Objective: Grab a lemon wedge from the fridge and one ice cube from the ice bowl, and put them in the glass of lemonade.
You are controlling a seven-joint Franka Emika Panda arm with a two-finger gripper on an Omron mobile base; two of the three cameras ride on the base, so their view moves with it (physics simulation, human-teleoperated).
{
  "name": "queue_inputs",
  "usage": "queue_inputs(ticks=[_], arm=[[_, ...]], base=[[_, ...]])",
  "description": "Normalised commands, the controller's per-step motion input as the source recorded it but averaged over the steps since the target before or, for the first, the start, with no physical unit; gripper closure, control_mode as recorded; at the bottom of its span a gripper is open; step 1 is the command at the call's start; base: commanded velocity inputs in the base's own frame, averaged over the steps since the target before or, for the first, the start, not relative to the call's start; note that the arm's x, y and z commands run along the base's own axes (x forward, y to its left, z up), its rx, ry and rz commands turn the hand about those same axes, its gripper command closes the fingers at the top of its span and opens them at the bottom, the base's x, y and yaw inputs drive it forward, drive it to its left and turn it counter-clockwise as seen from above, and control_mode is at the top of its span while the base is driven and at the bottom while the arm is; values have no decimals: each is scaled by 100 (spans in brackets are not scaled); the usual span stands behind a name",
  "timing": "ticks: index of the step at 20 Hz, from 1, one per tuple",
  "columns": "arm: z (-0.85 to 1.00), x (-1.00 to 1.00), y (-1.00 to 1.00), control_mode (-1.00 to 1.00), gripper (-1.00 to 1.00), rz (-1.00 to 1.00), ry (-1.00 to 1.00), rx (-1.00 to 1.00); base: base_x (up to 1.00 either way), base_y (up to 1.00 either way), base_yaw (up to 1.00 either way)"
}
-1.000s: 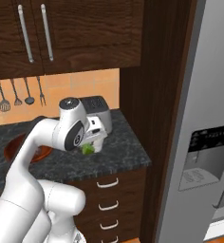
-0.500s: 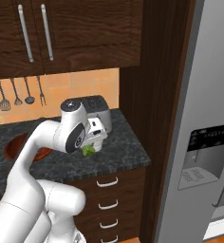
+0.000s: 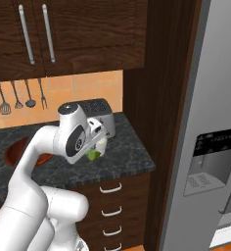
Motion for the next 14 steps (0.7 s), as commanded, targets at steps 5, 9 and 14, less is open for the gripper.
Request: queue_inputs(ticks=[5,9,14], arm=[[0,6,0,-100,100,50,0,-39],[0,0,0,-100,100,48,0,-52],[0,0,-1,-100,100,37,9,-55]], base=[[0,0,0],[0,0,0],[0,0,0]])
